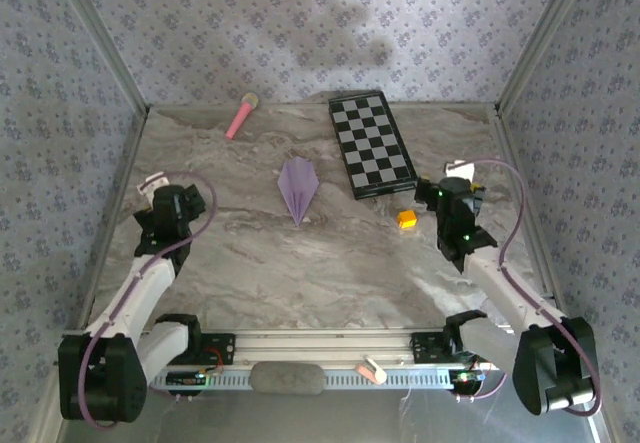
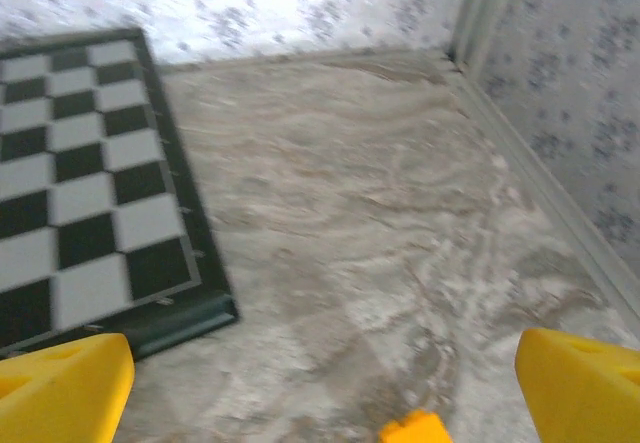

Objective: Fold a paper plane with a square sheet of paper (pick it up from the middle)
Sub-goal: Reset both arms

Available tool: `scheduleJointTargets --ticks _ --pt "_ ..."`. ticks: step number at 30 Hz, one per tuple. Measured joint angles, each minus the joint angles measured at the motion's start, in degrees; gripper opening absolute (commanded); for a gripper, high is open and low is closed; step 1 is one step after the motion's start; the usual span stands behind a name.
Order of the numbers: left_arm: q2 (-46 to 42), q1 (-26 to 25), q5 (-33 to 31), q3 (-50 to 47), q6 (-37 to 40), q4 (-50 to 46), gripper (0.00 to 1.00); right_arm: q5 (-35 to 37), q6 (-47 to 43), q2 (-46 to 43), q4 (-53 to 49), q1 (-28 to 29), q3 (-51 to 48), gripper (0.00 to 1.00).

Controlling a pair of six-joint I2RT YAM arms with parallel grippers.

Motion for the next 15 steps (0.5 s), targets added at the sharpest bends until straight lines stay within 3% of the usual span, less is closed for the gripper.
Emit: scheduleJointTargets --ticks 6,15 --pt "1.5 3.9 3.8 -8.7 5.7 14.3 1.00 -2.3 -2.5 1.1 11.3 -6.4 -10.4 1.00" --pt "11.3 7.3 15.8 -15.0 10.9 36.1 1.00 -9.5 -8.4 15.7 28.9 -7.8 -12.7 1.00"
